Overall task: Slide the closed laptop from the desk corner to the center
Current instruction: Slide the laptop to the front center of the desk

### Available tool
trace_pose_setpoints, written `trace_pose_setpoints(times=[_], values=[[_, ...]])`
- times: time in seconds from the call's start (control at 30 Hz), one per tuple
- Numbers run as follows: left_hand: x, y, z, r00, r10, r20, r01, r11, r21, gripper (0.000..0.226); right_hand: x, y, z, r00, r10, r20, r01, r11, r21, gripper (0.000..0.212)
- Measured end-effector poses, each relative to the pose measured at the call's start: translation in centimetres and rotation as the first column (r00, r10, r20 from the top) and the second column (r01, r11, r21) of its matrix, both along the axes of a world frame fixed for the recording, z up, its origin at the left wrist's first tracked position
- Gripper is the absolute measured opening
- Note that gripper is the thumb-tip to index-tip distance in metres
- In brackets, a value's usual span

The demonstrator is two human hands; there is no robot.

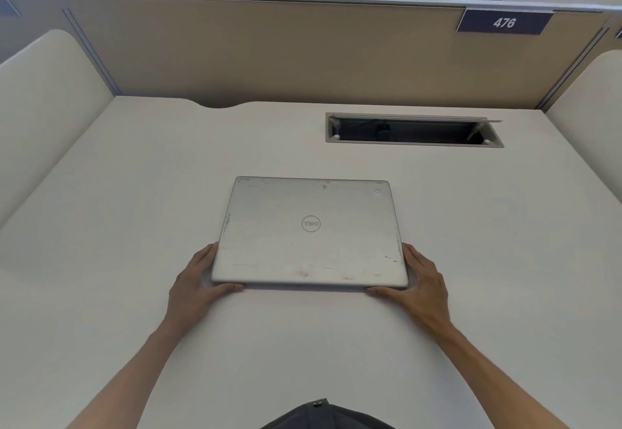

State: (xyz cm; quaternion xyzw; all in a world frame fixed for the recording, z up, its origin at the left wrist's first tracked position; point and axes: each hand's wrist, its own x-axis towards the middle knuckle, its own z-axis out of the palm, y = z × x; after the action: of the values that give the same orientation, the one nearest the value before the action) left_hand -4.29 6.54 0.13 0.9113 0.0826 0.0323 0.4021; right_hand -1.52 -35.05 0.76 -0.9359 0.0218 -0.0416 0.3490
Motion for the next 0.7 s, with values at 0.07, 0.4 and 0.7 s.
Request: trace_pose_setpoints(times=[0.07,0.4,0.7], values=[[0.01,0.0,-0.04,1.0,0.01,0.006,-0.01,1.0,-0.003,0.097,-0.03,0.03,0.06,1.0,0.004,-0.002,-0.004,1.0,-0.006,0.108],[0.01,0.05,-0.12,1.0,0.02,-0.018,-0.02,1.0,0.01,0.098,-0.07,-0.21,0.08,0.999,0.038,-0.025,-0.039,0.999,-0.018,0.108],[-0.07,-0.05,0.42,1.0,-0.005,-0.001,0.005,1.0,-0.029,0.102,-0.05,-0.15,0.82,0.996,0.067,-0.054,-0.065,0.998,0.026,0.101]])
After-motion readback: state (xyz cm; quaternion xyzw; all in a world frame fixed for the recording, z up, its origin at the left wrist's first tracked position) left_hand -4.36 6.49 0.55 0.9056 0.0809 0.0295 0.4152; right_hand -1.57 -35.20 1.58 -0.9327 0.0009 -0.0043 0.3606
